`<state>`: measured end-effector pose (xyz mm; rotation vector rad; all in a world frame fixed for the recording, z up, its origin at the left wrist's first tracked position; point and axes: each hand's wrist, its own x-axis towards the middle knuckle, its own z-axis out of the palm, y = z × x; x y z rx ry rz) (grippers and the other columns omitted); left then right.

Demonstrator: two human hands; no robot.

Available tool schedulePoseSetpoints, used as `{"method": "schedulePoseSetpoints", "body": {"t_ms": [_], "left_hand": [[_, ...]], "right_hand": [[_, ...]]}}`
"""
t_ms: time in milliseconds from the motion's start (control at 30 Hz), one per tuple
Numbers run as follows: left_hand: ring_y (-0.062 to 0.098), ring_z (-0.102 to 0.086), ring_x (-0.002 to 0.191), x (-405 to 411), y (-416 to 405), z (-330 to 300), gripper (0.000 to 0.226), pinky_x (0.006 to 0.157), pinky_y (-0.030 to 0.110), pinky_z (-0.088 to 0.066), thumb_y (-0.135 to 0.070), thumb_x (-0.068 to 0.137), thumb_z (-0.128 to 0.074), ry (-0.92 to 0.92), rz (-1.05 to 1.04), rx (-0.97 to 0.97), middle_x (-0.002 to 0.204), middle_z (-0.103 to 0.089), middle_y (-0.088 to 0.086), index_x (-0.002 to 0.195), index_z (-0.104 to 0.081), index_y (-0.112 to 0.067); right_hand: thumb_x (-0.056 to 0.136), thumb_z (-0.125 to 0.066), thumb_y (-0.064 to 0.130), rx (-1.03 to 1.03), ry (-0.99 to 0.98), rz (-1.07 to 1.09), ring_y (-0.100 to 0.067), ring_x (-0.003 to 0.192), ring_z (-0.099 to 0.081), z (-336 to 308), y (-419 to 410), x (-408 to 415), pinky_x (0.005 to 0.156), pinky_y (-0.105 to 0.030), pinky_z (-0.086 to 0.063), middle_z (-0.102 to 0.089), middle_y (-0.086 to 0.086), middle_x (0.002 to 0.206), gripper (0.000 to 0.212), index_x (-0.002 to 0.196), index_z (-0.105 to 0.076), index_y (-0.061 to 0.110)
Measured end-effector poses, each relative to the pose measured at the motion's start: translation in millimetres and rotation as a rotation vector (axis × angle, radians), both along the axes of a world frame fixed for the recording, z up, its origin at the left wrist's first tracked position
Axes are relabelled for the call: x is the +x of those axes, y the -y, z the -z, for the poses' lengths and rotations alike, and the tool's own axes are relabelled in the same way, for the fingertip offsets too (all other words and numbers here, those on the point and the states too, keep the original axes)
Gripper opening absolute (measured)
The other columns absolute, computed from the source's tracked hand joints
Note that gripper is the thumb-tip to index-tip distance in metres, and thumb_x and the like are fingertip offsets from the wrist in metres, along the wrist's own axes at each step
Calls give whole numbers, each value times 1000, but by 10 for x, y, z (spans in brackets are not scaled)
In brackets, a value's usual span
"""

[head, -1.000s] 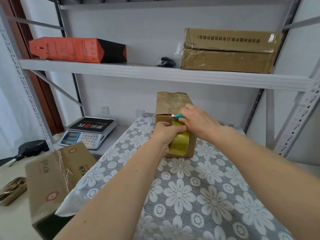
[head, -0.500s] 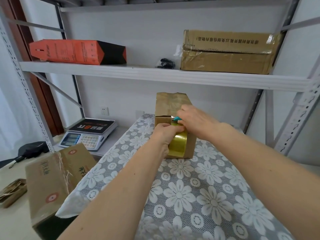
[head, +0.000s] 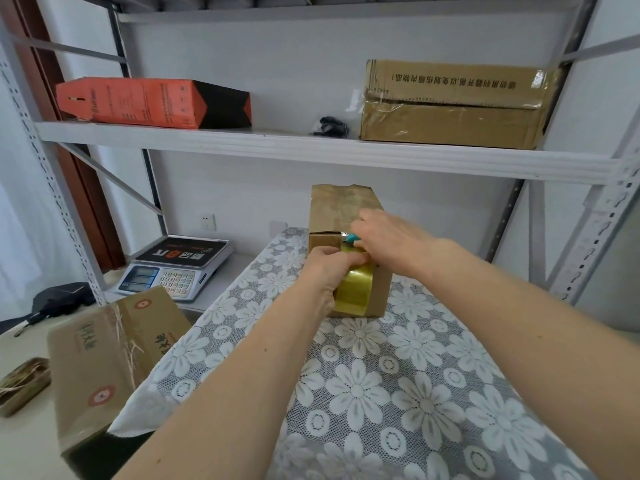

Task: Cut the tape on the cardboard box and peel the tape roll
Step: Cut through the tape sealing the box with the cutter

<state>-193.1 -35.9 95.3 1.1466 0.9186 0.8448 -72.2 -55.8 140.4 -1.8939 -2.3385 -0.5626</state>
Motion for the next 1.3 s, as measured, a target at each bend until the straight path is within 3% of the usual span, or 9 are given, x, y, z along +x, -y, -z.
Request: {"method": "schedulePoseSetpoints", "body": {"t_ms": [100,233,333,433,500,733,867,1100,1300], "left_hand": [[37,-68,98,-6,-3,10,31,86,57,-54,-15,66,-83,12,-21,2,103,-70,21,87,-61,-11],[34,-68,96,-13,-10,18,29,87,55,-55,-13,69,-82,16,-43,1,100,-70,18,87,-59,-14],[34,-69,96,-20,-13,2,42,86,55,-55,-17,62,-84,11,-27,6,102,-71,20,98,-64,-8],[35,-69,97,-4,-13,0,84,83,56,-56,-29,38,-88,14,-25,-2,107,-70,19,115,-62,-7],[34,-68,97,19,-34,27,99,83,56,-56,-34,29,-87,21,-31,-3,109,-69,17,120,-58,-9],[33,-63,104,26,32,-2,74,91,54,-52,-24,44,-83,26,-61,11,112,-65,16,110,-51,-14],[32,-65,102,45,-1,4,94,89,54,-53,-31,29,-84,14,-56,15,110,-68,15,116,-54,-10],[32,-65,103,66,-39,54,103,90,54,-52,-40,27,-84,-14,-70,59,111,-67,13,121,-53,-12],[28,-63,103,51,-15,31,83,91,49,-52,-30,52,-85,-93,-90,108,111,-65,9,125,-48,-12]], "right_hand": [[98,-44,21,-2,14,12,-18,77,-44,-4,-12,-1,62,-30,-33,-45,-4,90,18,95,-56,9],[98,-44,20,-19,34,22,-19,78,-46,-29,-36,-23,62,-30,-32,-48,-7,92,17,96,-57,8],[98,-44,22,-23,18,28,-17,76,-45,-44,-45,-32,59,-28,-30,-47,-5,90,20,97,-58,8],[98,-44,25,-34,1,26,-17,77,-44,-55,-31,-16,62,-28,-30,-44,-3,89,21,99,-58,9],[98,-45,24,-32,24,14,-18,78,-45,-51,-22,-9,63,-29,-32,-44,-3,90,21,100,-58,9],[97,-43,16,-32,81,31,-20,80,-46,-78,-40,-85,64,-31,-31,-53,-10,98,19,98,-59,7],[97,-43,15,-48,90,54,-23,86,-48,-102,-47,-107,66,-31,-30,-54,-12,104,20,103,-60,5],[97,-44,17,-59,49,49,-20,82,-41,-115,-66,-116,67,-31,-28,-49,-11,96,21,104,-59,5],[97,-45,23,-59,0,64,-25,85,-51,-83,-92,-99,66,-33,-34,-55,-12,100,22,103,-59,7]]}}
